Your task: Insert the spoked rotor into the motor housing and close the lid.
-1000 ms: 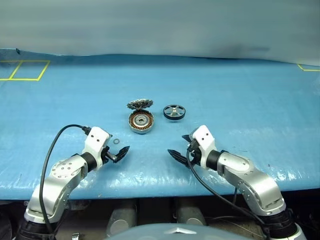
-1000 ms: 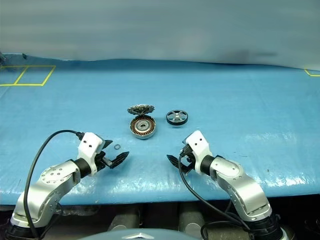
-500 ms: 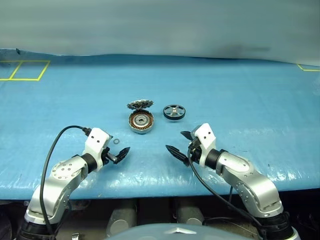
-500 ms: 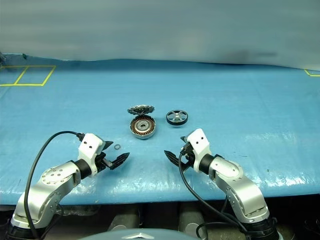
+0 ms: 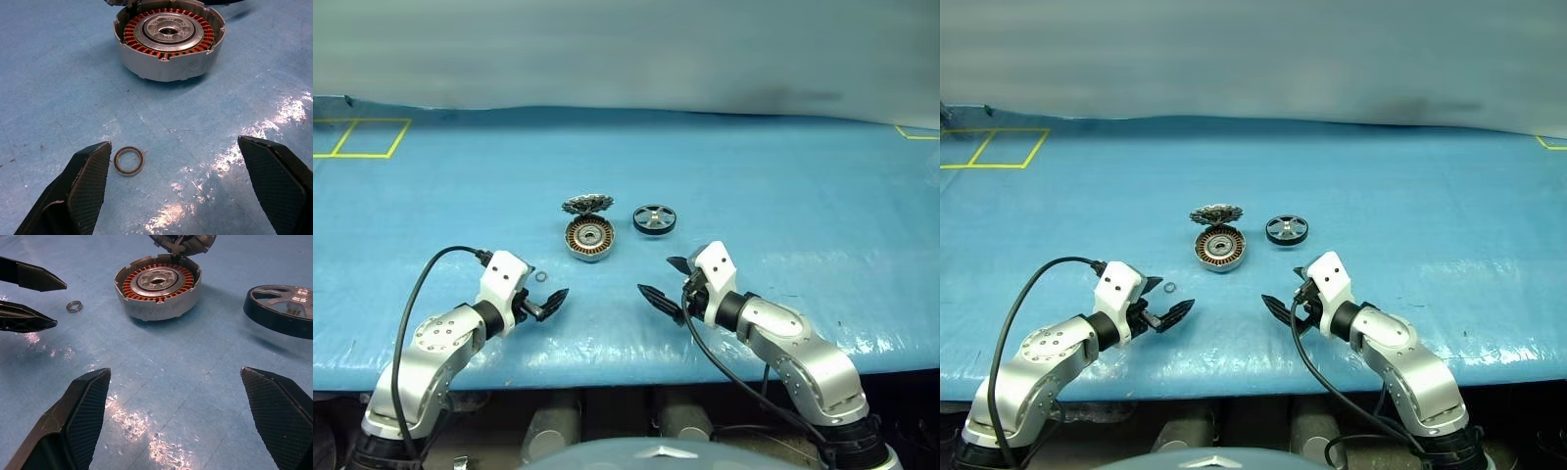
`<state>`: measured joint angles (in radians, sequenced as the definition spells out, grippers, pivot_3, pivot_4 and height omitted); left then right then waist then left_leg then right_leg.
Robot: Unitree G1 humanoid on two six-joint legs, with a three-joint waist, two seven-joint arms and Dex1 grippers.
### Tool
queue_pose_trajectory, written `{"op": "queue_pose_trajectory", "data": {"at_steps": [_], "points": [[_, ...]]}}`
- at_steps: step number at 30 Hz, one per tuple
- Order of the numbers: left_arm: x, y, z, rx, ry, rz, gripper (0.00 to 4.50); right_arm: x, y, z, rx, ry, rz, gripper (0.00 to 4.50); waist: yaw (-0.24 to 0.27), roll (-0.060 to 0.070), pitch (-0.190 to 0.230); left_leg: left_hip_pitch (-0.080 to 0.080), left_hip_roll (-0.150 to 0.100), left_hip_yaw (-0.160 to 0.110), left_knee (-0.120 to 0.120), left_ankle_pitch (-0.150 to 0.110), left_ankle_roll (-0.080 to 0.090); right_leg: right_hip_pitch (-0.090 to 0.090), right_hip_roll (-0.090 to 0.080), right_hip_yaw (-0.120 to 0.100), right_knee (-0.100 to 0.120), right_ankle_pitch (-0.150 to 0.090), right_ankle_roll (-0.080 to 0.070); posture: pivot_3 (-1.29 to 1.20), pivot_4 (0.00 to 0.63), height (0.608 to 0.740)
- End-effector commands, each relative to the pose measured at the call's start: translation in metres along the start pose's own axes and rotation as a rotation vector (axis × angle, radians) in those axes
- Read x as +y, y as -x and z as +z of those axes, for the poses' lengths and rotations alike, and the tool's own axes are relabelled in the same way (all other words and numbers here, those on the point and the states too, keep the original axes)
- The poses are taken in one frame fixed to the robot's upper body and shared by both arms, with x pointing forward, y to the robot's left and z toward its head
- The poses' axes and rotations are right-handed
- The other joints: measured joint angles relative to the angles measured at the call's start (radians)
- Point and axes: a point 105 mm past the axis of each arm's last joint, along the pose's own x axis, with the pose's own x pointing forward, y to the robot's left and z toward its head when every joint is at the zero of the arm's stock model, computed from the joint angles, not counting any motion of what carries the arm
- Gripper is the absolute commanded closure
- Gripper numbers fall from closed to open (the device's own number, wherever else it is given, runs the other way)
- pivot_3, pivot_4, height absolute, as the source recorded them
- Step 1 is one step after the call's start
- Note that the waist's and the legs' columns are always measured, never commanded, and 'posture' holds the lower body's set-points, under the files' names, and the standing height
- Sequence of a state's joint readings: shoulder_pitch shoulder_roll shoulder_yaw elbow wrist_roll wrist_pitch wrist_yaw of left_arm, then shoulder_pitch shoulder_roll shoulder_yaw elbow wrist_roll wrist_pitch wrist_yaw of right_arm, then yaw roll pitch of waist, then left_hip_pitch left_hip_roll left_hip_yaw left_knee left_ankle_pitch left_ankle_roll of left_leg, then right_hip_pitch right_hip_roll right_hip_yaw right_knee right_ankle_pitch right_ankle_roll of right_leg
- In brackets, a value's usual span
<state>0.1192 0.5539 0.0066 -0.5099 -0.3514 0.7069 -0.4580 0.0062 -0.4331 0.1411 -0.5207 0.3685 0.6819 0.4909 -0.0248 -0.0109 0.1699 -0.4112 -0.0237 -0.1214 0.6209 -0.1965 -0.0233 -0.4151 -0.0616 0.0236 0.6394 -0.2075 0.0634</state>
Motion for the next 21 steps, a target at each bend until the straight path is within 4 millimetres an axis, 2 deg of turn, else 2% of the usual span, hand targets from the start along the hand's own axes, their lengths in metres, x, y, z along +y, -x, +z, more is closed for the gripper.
{"op": "queue_pose_trajectory", "data": {"at_steps": [1,12,16,21], "points": [[0.001,0.001,0.009,-0.037,-0.028,0.006,0.00,0.003,0.002,0.012,-0.047,0.026,0.013,0.02,0.000,0.000,0.000,0.000,0.000,0.000,0.000,0.000,0.000,0.000,0.000,0.000,0.000,0.000,0.000,0.00,0.150,0.740],[0.001,0.001,0.009,-0.039,-0.021,0.004,0.00,0.007,-0.002,0.012,0.006,0.092,0.070,0.02,-0.001,0.000,0.000,0.000,0.000,0.000,0.001,0.000,0.000,0.000,0.000,0.000,0.001,0.000,0.000,0.00,0.150,0.740],[0.000,0.001,0.008,-0.042,-0.016,0.005,0.00,0.011,-0.009,0.024,0.048,0.193,0.168,0.02,-0.003,0.000,0.000,0.001,0.000,0.000,0.002,0.000,0.000,0.000,0.000,0.000,0.002,0.000,0.000,0.00,0.150,0.740],[-0.001,0.001,0.008,-0.054,-0.008,0.012,0.00,0.013,-0.024,0.040,0.152,0.407,0.321,0.02,-0.003,0.000,0.000,0.001,0.000,0.000,0.002,0.000,0.000,0.001,0.000,0.000,0.002,0.000,0.000,0.00,0.150,0.740]]}}
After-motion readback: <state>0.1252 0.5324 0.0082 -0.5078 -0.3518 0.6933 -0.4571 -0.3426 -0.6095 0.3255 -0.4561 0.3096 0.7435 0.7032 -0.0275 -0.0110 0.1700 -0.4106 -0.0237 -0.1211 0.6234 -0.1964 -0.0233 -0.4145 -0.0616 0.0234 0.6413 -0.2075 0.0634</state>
